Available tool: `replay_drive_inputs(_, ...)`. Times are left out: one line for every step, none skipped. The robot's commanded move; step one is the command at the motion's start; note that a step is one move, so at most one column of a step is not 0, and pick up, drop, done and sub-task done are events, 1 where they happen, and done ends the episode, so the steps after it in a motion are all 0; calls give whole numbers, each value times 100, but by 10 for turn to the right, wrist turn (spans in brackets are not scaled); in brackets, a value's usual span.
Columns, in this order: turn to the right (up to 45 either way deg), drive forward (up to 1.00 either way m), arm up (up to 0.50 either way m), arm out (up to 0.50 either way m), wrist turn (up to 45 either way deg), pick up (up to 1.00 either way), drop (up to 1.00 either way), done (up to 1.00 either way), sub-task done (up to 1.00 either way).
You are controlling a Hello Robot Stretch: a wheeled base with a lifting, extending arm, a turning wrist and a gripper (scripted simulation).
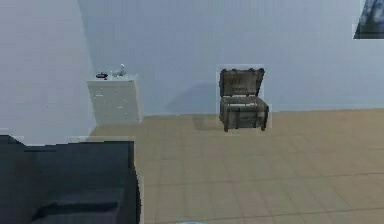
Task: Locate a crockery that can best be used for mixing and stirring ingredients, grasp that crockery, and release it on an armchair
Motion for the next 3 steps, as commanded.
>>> replay_drive_inputs(0,80,0,0,0,0,0,0,0)
replay_drive_inputs(450,0,0,0,0,0,0,0,0)
replay_drive_inputs(390,0,0,0,0,0,0,0,0)
